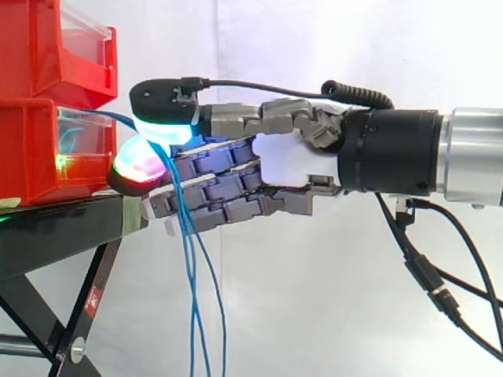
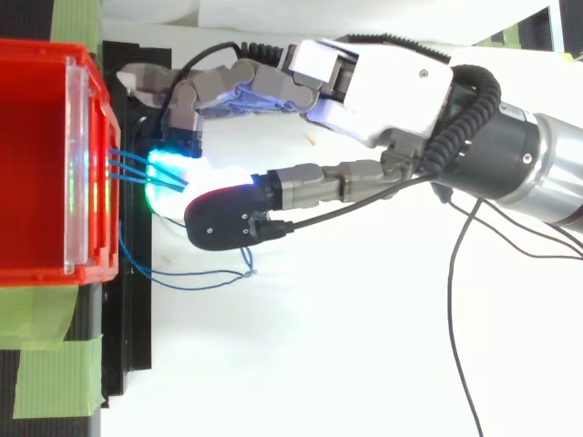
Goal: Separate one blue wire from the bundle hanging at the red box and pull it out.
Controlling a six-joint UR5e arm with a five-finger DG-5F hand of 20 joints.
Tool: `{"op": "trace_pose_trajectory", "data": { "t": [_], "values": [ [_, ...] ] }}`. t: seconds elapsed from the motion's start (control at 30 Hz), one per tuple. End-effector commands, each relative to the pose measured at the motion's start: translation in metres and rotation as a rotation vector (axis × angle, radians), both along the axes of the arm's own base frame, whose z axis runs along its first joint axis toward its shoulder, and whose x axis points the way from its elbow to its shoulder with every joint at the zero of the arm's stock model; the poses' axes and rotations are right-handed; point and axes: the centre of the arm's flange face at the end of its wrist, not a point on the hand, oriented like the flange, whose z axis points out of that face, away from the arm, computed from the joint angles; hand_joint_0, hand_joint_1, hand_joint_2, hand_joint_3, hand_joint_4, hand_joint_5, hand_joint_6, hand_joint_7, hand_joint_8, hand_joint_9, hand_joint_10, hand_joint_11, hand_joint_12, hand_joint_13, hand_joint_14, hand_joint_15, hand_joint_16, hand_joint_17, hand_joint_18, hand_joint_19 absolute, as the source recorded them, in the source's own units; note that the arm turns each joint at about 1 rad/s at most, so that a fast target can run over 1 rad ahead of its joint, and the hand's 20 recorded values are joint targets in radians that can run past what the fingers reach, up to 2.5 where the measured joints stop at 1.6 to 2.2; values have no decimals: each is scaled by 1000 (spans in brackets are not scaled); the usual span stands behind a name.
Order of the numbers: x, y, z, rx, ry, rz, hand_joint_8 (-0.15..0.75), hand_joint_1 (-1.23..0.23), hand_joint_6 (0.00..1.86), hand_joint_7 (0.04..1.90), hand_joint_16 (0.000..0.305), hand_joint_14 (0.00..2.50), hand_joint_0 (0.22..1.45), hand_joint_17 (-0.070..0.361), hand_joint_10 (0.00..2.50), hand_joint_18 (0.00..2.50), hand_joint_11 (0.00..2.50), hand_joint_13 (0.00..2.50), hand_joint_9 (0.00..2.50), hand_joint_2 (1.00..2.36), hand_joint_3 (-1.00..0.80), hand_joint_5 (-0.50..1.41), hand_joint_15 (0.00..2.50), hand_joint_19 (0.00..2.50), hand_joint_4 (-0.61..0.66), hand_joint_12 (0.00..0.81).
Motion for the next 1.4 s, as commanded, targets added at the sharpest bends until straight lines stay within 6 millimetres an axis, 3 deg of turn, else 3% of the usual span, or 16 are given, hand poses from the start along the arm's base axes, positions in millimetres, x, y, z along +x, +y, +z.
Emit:
{"op": "trace_pose_trajectory", "data": {
  "t": [0.0, 0.63, 1.37],
  "values": [
    [-4, 0, 3, -3, 28, 2, 194, -653, 841, 1061, 54, 6, 592, 121, 2, 375, 45, 353, 329, 1037, -66, -212, 131, 170, 204, 284],
    [-11, 4, -4, 131, 68, 26, 219, -675, 838, 1091, 43, 18, 603, 96, 6, 475, 144, 711, 454, 1037, -36, -204, 407, 159, 193, 256],
    [-14, 4, -6, 192, 84, 26, 237, -673, 835, 1102, 40, 27, 613, 91, 9, 577, 213, 1212, 491, 1038, -46, -206, 1110, 229, 207, 333]
  ]
}}
